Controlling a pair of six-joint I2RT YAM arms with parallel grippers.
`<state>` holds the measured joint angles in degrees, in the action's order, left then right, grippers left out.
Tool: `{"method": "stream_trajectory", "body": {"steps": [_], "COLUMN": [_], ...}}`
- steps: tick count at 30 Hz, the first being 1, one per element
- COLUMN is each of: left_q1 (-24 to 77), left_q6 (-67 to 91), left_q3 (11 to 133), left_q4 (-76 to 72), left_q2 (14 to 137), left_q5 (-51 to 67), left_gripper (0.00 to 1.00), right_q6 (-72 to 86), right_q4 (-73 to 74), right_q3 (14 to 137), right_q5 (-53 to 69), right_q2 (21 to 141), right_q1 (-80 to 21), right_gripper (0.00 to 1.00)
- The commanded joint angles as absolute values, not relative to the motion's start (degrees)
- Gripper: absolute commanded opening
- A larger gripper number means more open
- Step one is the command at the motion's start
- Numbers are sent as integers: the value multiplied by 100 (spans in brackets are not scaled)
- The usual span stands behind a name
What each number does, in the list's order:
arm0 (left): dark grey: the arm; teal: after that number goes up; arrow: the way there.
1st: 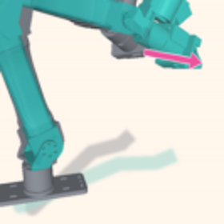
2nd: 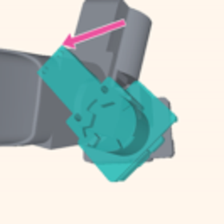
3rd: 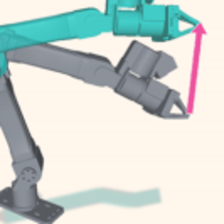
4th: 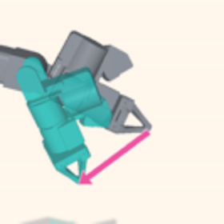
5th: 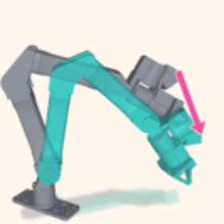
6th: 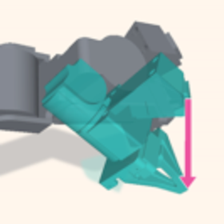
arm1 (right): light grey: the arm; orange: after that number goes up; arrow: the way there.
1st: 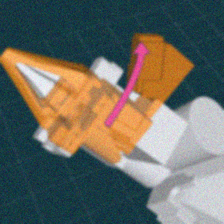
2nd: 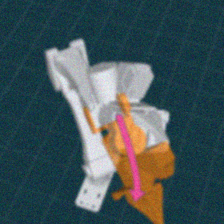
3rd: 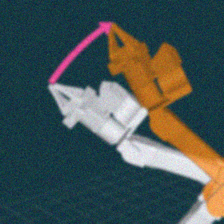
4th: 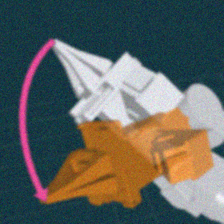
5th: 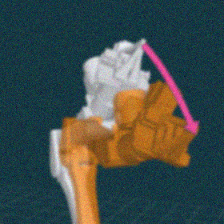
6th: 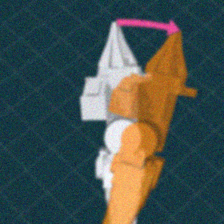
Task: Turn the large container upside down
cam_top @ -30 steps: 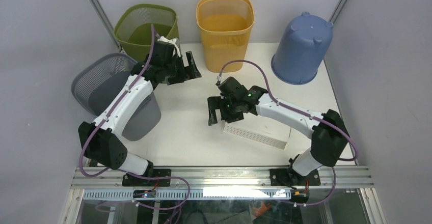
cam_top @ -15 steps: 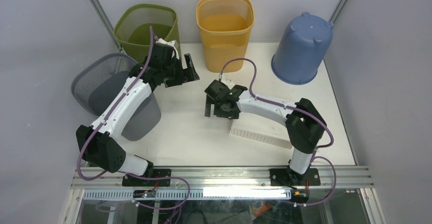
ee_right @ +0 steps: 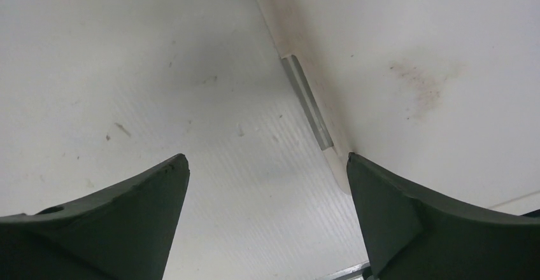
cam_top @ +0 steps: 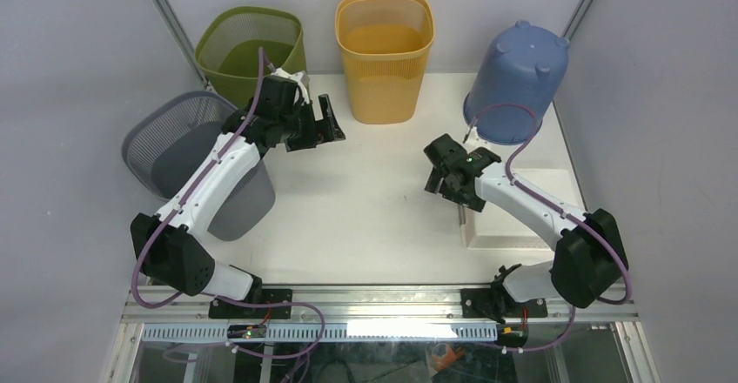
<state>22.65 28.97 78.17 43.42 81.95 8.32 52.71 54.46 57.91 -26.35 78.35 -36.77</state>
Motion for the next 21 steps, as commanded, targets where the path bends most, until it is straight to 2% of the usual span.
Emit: {"method": "stream_trajectory", "body": {"steps": [1, 10, 21], "left_q1": [2438, 3280, 3391], "left_q6": [2621, 2046, 863], "left_q3": [8048, 9213, 11585], "left_q4": [4068, 4111, 3923], "left_q2": [7967, 8434, 9667], "left_q5": [1103, 689, -189], "left_gripper": [89, 91, 99], "right_q6": [5370, 5122, 3860], "right_q4": [5428, 5474, 3948], "right_q3": [5771, 5880, 5749], "right_q5": [-3066, -3148, -1138], "right_q2": [7741, 7634, 6314], "right_q1": [-3137, -2585, -2631], "right_gripper": [99, 98, 97]}}
